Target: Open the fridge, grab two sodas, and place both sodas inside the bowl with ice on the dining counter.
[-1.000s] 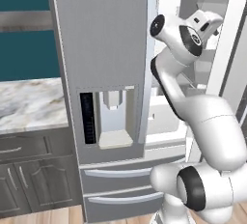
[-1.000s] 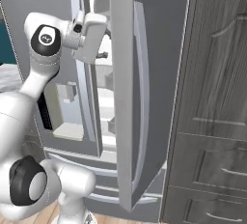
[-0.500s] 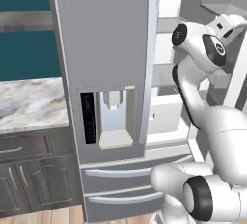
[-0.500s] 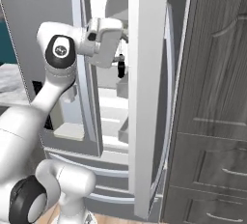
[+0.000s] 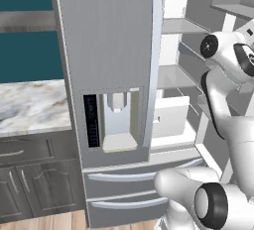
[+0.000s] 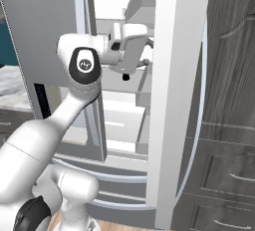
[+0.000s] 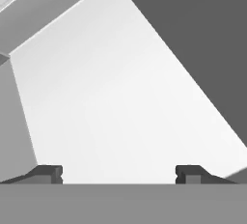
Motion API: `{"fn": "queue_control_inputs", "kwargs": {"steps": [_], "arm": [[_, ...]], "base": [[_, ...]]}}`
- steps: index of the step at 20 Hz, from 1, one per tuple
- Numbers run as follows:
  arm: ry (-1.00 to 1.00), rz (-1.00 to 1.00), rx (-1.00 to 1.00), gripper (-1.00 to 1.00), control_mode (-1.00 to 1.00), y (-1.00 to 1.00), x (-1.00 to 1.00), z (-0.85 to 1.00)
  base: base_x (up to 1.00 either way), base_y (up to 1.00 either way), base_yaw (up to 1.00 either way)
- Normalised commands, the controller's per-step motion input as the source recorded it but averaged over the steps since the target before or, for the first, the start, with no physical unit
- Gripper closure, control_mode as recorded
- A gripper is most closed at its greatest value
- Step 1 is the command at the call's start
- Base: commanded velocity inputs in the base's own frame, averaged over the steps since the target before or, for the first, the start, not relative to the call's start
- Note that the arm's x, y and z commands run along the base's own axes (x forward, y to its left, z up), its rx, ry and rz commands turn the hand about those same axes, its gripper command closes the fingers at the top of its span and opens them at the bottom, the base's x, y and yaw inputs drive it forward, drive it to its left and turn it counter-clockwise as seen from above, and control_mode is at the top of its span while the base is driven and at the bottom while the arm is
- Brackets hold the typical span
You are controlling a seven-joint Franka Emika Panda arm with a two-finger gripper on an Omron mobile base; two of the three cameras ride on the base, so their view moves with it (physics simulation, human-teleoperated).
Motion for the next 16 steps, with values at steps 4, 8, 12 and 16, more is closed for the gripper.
{"fn": "queue_control_inputs", "kwargs": {"steps": [4, 8, 12, 16], "arm": [[0.09, -0.02, 0.03, -1.00, -1.00, -0.69, 0.16, 0.00], [-0.02, 0.00, 0.04, -1.00, -1.00, -0.23, -0.33, -0.05], [-0.11, -0.02, 0.11, -1.00, -1.00, 0.48, -0.65, 0.00], [-0.09, -0.03, 0.16, -1.00, -1.00, 0.71, -0.49, 0.00]], "base": [[0.00, 0.00, 0.00], [0.00, 0.00, 0.00], [0.00, 0.00, 0.00], [0.00, 0.00, 0.00]]}}
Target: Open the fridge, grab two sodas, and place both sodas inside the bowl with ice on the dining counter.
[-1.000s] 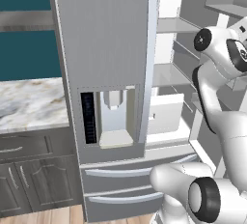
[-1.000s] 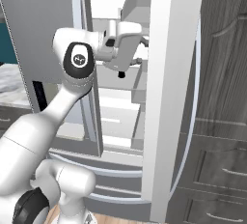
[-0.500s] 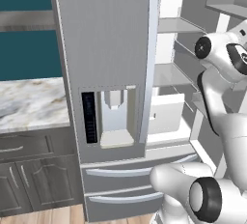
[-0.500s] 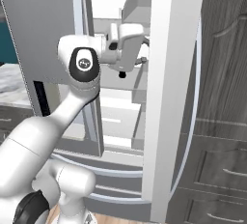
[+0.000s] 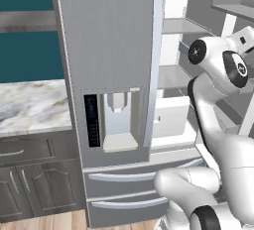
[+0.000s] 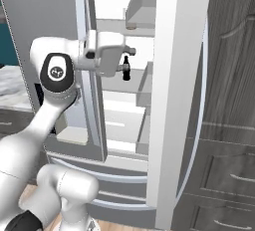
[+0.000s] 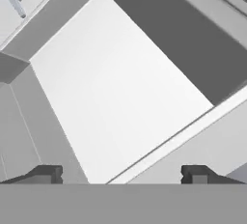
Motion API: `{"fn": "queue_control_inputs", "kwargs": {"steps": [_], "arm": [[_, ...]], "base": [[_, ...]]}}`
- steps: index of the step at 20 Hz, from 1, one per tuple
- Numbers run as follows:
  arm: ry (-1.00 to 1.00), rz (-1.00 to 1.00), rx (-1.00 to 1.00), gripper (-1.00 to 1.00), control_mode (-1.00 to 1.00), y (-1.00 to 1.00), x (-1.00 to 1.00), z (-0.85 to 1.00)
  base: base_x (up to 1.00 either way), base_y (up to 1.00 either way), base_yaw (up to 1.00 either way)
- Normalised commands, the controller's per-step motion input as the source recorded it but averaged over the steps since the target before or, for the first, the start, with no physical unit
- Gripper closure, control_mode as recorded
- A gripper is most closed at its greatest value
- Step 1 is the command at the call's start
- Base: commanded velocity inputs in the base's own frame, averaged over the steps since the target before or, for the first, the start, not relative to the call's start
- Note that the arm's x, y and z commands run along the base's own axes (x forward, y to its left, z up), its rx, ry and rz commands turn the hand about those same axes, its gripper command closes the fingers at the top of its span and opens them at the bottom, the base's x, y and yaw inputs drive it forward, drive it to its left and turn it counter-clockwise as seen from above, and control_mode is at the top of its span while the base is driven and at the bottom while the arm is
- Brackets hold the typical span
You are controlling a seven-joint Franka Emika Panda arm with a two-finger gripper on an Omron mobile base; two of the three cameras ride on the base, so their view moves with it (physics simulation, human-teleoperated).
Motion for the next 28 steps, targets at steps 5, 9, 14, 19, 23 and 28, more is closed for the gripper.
{"fn": "queue_control_inputs", "kwargs": {"steps": [5, 9, 14, 19, 23, 28], "arm": [[-0.02, 0.00, 0.22, -1.00, -1.00, 0.78, -0.25, 0.00], [-0.07, 0.02, 0.32, -1.00, -1.00, 0.97, -0.12, 0.01], [-0.10, 0.08, 0.35, -1.00, -1.00, 0.90, -0.01, 0.00], [-0.17, 0.15, 0.38, -1.00, -1.00, 0.49, 0.02, 0.02], [-0.19, 0.19, 0.33, -1.00, -1.00, 0.18, 0.22, 0.07], [-0.23, 0.15, 0.16, -1.00, -1.00, 0.05, 0.18, 0.14]], "base": [[0.00, 0.00, 0.00], [0.00, 0.00, 0.00], [0.00, 0.00, 0.00], [0.00, 0.00, 0.00], [0.00, 0.00, 0.00], [0.00, 0.00, 0.00]]}}
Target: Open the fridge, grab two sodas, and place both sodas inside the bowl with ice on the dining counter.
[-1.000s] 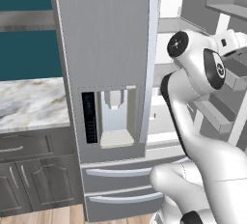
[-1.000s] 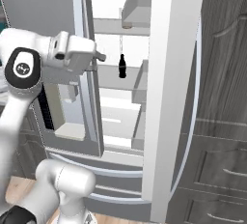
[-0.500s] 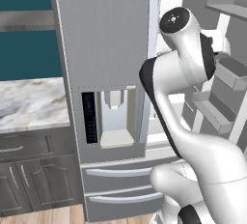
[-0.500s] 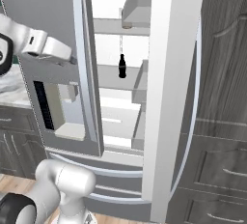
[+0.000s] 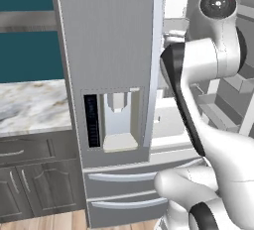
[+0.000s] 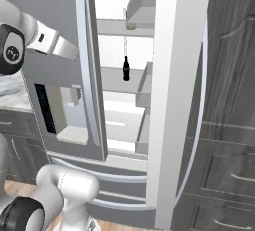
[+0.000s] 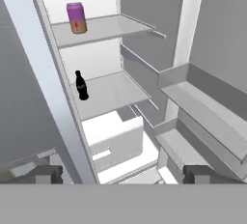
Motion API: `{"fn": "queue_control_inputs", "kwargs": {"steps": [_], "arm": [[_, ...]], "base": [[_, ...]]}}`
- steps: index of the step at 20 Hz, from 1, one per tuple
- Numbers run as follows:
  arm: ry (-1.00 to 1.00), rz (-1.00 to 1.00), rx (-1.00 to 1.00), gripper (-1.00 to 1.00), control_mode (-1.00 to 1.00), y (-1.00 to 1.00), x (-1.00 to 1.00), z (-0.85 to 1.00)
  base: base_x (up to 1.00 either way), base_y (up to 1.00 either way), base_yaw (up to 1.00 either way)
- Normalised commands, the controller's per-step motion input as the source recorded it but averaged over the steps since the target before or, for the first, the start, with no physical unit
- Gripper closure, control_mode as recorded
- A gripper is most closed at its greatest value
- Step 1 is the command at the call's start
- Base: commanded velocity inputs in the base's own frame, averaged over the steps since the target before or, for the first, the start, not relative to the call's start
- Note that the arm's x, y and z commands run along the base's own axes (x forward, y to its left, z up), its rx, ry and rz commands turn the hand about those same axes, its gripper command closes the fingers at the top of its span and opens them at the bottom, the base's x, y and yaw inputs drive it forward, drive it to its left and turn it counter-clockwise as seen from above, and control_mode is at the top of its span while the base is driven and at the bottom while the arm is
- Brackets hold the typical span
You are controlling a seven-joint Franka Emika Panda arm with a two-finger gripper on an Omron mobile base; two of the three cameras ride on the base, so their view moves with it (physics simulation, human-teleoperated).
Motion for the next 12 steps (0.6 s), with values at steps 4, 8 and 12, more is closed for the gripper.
{"fn": "queue_control_inputs", "kwargs": {"steps": [4, 8, 12], "arm": [[-0.04, 0.09, 0.00, -1.00, -1.00, 0.41, 0.23, 0.07], [0.00, 0.11, 0.00, -1.00, -1.00, 0.47, 0.39, 0.00], [0.00, 0.11, 0.00, -1.00, -1.00, 0.24, 0.45, 0.01]], "base": [[0.00, 0.00, 0.00], [0.00, 0.00, 0.00], [0.00, 0.00, 0.00]]}}
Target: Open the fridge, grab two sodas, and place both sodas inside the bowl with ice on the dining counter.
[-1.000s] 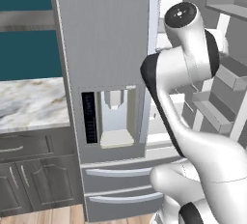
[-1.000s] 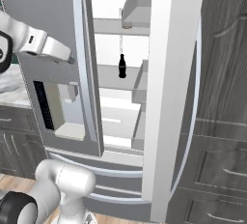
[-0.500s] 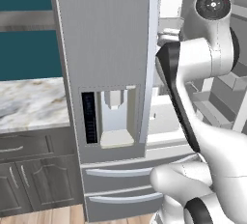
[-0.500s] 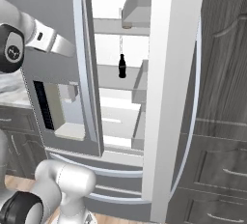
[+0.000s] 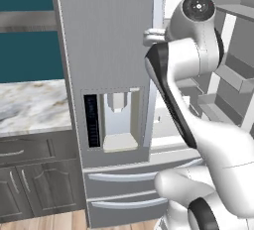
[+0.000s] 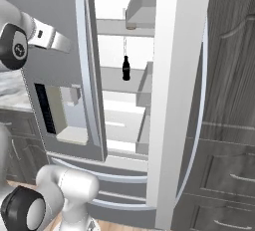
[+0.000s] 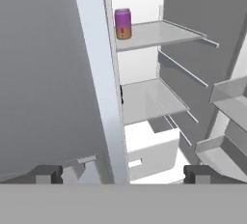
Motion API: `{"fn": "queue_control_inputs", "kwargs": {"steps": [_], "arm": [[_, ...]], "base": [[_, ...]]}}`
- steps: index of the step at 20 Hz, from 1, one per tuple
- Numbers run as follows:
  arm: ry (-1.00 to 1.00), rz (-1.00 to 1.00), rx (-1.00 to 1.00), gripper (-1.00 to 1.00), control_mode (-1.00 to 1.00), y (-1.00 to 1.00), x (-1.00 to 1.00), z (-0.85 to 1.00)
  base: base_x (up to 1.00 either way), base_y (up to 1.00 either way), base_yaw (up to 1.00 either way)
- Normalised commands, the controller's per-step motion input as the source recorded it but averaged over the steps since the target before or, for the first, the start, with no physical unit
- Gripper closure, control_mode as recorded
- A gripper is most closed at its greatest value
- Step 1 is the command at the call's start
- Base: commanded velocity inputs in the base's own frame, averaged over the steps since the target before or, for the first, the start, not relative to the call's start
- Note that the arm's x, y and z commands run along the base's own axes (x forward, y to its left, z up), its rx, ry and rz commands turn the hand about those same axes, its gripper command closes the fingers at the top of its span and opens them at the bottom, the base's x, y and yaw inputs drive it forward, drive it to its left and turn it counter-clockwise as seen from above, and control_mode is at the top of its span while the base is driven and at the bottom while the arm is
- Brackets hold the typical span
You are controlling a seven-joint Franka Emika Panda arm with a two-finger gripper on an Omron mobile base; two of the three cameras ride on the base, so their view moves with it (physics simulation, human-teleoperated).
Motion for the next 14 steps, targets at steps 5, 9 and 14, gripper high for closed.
{"fn": "queue_control_inputs", "kwargs": {"steps": [5, 9, 14], "arm": [[0.00, 0.07, 0.00, -1.00, -1.00, 0.00, 0.38, 0.01], [0.00, 0.03, 0.00, -1.00, -1.00, 0.00, 0.35, 0.00], [0.00, 0.00, 0.00, -1.00, -1.00, -0.03, 0.35, 0.00]], "base": [[0.00, 0.00, 0.00], [0.00, 0.00, 0.00], [0.00, 0.00, 0.00]]}}
